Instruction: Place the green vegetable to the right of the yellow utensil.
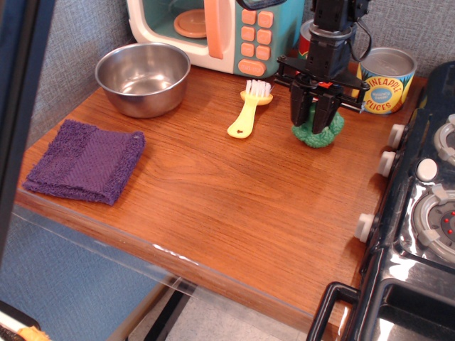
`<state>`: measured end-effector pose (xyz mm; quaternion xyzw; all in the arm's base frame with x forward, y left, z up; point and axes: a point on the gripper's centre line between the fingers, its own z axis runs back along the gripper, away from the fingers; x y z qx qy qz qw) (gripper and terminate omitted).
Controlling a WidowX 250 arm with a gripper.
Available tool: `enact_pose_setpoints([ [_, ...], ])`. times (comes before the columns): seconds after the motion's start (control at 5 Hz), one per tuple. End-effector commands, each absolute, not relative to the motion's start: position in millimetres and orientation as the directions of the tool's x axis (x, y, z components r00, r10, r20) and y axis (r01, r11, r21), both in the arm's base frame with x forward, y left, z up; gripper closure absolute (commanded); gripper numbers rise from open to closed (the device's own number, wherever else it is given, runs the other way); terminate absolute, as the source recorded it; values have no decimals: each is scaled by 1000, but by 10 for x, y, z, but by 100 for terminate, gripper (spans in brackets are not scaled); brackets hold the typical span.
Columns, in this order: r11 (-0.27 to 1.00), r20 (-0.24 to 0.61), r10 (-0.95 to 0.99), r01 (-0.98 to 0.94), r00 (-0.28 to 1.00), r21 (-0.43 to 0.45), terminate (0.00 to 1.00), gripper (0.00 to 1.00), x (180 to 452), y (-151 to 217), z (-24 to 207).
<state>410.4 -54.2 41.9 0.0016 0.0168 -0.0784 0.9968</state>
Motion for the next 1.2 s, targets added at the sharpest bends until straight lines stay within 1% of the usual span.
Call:
enact_pose_setpoints([
  [0.0, 983, 8, -181, 181, 983, 9, 0, 0, 4014, -471, 691],
  [0.2, 981, 76, -192, 193, 979, -11, 0, 0, 4014, -479, 989],
  [0.4, 977, 204, -205, 213, 957, -15, 0, 0, 3901, -416, 1474],
  [0.6, 984, 219, -173, 179, 960, -7, 0, 0, 3594, -272, 1780],
  [0.8, 990, 209, -139, 143, 968, -4, 0, 0, 3313, -148, 1810],
  [1.0, 997, 213, -80, 79, 974, 13, 0, 0, 3041, -13, 1793],
])
